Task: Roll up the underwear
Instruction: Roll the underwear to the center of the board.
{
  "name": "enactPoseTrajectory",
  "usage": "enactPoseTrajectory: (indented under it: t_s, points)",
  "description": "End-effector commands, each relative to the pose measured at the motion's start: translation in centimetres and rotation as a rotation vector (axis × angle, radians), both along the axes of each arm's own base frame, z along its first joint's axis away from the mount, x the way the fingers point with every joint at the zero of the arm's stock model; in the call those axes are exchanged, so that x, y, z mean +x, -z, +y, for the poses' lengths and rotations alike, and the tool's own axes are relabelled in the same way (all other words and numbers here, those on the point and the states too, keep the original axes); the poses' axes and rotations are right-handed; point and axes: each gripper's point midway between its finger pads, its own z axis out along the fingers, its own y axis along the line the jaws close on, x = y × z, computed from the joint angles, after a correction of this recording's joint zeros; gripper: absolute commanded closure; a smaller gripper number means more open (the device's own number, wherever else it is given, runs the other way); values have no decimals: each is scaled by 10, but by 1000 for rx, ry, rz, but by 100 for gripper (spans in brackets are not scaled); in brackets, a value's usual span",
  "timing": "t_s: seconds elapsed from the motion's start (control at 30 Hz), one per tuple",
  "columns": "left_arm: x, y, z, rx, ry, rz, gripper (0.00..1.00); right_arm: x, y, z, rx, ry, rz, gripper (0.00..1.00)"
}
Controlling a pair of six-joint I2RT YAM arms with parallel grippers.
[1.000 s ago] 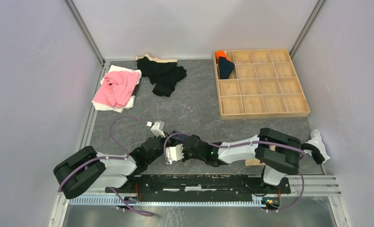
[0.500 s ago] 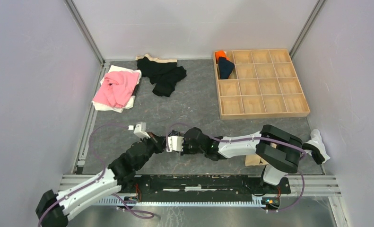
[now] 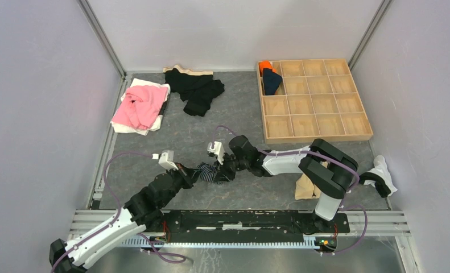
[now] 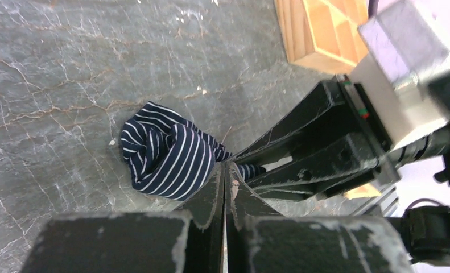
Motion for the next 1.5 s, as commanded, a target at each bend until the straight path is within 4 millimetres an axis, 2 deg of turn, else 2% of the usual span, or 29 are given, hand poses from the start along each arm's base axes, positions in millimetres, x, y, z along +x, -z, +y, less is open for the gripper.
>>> enactPoseTrajectory:
  t_s: [0.0,0.1,0.17,0.5,0.77,0.83,0.9,1.0,1.13,1.17,1.47]
  points:
    - [-4,-6,-18,31,116,-37,98,-37,38,-32,-109,72,348,100]
    - [-5,-11,-29,22,168,-57,98,-35,40,-37,-100,130,436,100]
    - [-5,-7,-34,35,190,-47,98,-37,43,-38,-108,155,480,99]
    - [-1,5,-43,30,199,-29,98,-43,61,-47,-150,240,582,94]
    - [-3,29,-42,46,194,20,98,-43,64,-48,-147,267,603,90]
    - [-6,40,-39,49,187,45,98,-42,64,-48,-144,272,606,88]
    - [-8,51,-34,53,169,70,98,-42,62,-46,-136,271,606,85]
    - [-8,65,-24,69,124,102,98,-40,58,-46,-128,270,593,64]
    - [-7,78,-16,108,90,130,98,-38,48,-45,-107,263,567,52]
    - [-8,81,-15,118,89,137,98,-37,45,-44,-103,263,560,46]
    - [-12,93,-13,147,99,164,98,-18,17,-46,-89,301,437,30]
